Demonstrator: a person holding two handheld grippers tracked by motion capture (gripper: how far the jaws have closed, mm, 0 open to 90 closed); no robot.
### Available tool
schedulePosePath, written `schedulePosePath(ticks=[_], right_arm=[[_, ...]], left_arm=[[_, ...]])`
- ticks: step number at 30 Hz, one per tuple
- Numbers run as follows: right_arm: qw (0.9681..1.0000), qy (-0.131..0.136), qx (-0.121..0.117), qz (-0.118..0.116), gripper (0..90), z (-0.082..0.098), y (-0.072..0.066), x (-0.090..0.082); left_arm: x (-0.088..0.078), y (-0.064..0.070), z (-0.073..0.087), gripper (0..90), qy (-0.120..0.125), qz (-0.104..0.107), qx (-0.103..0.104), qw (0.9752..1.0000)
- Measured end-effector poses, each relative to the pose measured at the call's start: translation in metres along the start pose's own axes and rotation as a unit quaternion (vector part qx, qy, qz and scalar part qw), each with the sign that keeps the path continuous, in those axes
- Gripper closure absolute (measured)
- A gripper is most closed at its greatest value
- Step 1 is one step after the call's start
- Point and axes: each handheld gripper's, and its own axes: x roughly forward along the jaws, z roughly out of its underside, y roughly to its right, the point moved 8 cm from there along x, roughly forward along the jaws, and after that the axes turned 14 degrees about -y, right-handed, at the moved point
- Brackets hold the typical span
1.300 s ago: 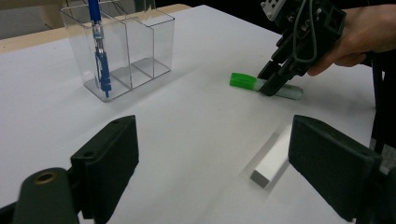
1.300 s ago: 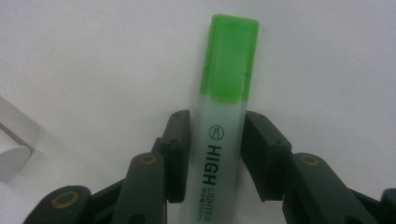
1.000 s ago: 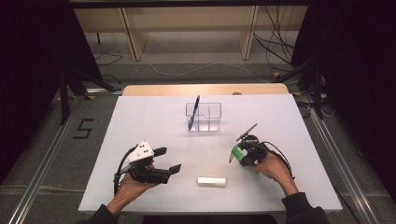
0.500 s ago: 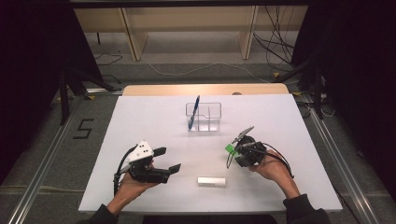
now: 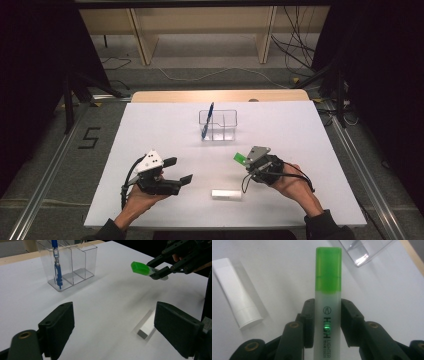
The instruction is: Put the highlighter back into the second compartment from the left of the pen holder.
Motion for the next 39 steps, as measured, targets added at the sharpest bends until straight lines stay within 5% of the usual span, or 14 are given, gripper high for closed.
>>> schedulePosePath(ticks=[15,39], right_arm=[[0.9955,0.04,-0.061,0.061,67.1,-0.009,-0.01,-0.013],[0.9911,0.065,-0.088,0.075,67.1,-0.016,-0.016,-0.02]], left_arm=[[0.0,-0.001,0.0,16.1,0.001,-0.001,-0.002,1.0],[0.0,-0.001,0.0,16.1,-0.001,-0.001,0.0,1.0]])
